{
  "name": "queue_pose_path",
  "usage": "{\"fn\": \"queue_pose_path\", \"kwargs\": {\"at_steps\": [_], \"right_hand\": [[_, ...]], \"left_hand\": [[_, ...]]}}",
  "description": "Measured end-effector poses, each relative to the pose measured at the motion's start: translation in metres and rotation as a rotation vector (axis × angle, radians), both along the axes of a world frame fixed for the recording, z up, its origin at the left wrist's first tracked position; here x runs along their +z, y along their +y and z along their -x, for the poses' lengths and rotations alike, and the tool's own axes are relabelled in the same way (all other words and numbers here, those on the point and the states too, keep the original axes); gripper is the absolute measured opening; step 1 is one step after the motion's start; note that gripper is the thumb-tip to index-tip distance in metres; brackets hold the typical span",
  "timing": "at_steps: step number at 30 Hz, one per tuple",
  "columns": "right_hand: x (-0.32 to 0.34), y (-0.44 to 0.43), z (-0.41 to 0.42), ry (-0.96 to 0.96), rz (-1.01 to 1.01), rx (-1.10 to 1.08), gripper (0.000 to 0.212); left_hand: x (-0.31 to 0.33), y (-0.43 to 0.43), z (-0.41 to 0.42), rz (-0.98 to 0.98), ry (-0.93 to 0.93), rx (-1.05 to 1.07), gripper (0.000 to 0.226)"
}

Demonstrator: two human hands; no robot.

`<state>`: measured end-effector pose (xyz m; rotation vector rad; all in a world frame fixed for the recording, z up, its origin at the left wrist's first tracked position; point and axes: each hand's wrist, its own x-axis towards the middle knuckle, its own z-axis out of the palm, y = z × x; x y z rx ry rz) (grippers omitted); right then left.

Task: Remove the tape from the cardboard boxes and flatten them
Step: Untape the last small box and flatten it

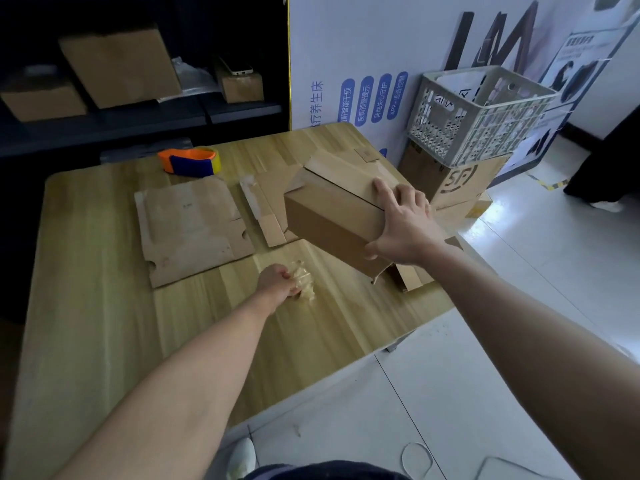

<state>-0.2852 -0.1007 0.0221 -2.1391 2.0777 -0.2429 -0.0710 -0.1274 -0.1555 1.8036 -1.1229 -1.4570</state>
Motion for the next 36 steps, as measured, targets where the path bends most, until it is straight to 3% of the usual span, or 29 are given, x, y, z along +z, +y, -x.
{"fn": "queue_pose_path", "kwargs": {"at_steps": [3,7,11,12,16,20,26,32,34,36], "right_hand": [[0.001,0.0,-0.016,-0.006,-0.01,0.044,0.121],[0.001,0.0,-0.025,0.003,-0.019,0.051,0.121],[0.001,0.003,-0.028,0.013,-0.016,0.04,0.121],[0.001,0.004,-0.029,0.011,-0.011,0.036,0.121],[0.002,0.003,-0.032,0.008,0.005,0.023,0.121],[0.004,-0.004,-0.044,0.029,0.043,0.018,0.121],[0.006,-0.019,-0.076,0.027,0.093,0.053,0.121],[0.006,-0.024,-0.113,0.083,0.115,0.141,0.119],[0.005,-0.024,-0.129,0.098,0.112,0.163,0.119],[0.007,-0.025,-0.146,0.121,0.096,0.177,0.119]], "left_hand": [[0.003,0.004,-0.005,0.062,-0.288,-0.133,0.037],[0.005,0.008,-0.002,0.06,-0.442,-0.185,0.039],[0.019,0.012,0.004,0.01,-0.746,-0.352,0.044],[0.021,0.011,0.004,0.015,-0.703,-0.378,0.052],[0.038,0.006,-0.001,0.01,-0.196,-0.201,0.078],[0.06,0.002,-0.016,0.074,0.003,-0.016,0.041],[0.086,0.006,-0.05,0.11,0.129,0.052,0.019],[0.123,0.007,-0.079,0.27,0.21,0.517,0.017],[0.135,0.01,-0.087,0.351,0.201,0.563,0.024],[0.145,0.014,-0.094,0.466,0.116,0.57,0.047]]}}
